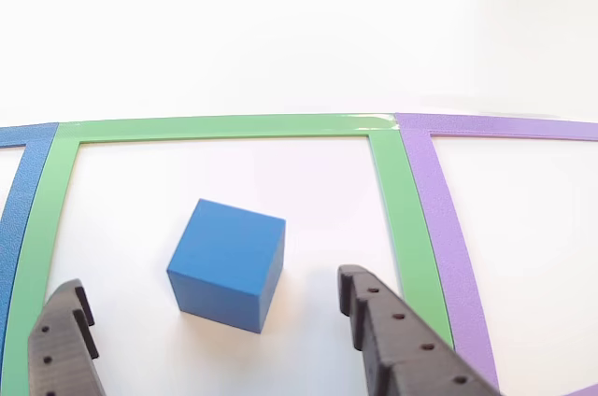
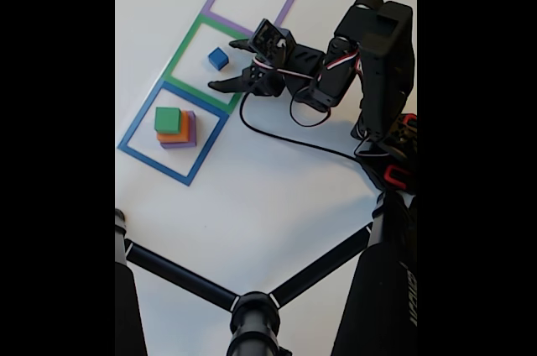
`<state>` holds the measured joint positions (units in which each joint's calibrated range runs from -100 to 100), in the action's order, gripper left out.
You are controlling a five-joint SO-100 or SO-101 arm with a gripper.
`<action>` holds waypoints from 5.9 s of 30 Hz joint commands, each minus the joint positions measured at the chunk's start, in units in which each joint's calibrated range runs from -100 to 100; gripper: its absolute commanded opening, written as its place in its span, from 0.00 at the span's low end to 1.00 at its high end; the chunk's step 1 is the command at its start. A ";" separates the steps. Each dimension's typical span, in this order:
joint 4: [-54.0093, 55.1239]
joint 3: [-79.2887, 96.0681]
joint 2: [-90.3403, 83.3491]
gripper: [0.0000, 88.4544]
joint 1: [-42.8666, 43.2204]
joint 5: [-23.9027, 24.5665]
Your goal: Tower of hanoi
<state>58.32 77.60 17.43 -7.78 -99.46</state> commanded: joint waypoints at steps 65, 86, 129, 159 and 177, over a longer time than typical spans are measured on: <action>-20.67 -2.06 -21.35 0.04 5.00 -0.54; -134.92 -59.87 -68.75 0.03 15.64 -0.37; -53.79 -3.60 -63.17 0.03 33.67 -0.54; -26.02 -8.96 -30.47 0.03 35.20 -0.54; -25.93 -9.69 -28.13 0.03 35.68 -0.54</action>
<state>31.08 70.61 -10.85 27.56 -99.46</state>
